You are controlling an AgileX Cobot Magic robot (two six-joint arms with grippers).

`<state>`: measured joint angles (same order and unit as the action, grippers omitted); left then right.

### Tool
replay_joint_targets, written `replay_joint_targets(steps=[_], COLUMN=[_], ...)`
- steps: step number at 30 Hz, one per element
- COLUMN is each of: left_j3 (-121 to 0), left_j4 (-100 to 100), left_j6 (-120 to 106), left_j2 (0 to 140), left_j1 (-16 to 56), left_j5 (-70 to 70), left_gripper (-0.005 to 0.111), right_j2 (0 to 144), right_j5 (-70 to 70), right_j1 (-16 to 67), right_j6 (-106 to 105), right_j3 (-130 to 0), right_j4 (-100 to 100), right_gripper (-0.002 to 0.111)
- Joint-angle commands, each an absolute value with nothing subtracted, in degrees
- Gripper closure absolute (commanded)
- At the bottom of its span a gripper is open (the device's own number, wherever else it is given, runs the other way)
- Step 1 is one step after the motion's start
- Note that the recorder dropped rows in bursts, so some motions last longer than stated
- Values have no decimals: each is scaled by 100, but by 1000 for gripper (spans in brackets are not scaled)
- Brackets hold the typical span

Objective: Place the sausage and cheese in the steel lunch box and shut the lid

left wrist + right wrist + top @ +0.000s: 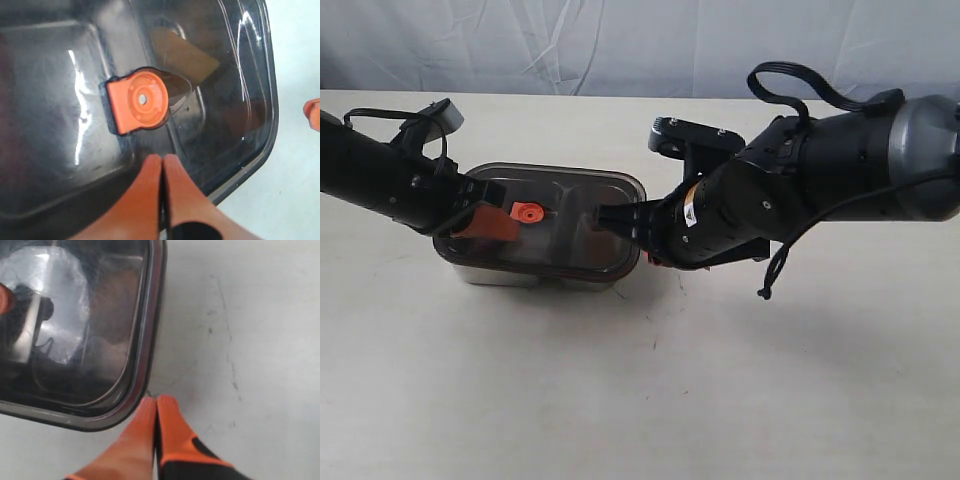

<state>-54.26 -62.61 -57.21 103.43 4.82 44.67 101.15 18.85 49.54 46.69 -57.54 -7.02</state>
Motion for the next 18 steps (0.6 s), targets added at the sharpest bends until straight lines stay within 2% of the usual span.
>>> replay_joint_targets(steps=[1, 18], left_j3=[-5415, -5415], left_j4=[-6161, -6215], left_j6=[-5722, -5774], left_j2=[10427, 10427], left_j1=[529, 529], left_j5=[4369, 4369], left_gripper=[107, 107], right_j2=[10150, 10706], right_j5=[2165, 1732], right_j1=[4969, 4972], right_j6=[4624, 4317], right_j3=[-5781, -6011], right_j4=[-688, -175], right_gripper=[109, 109])
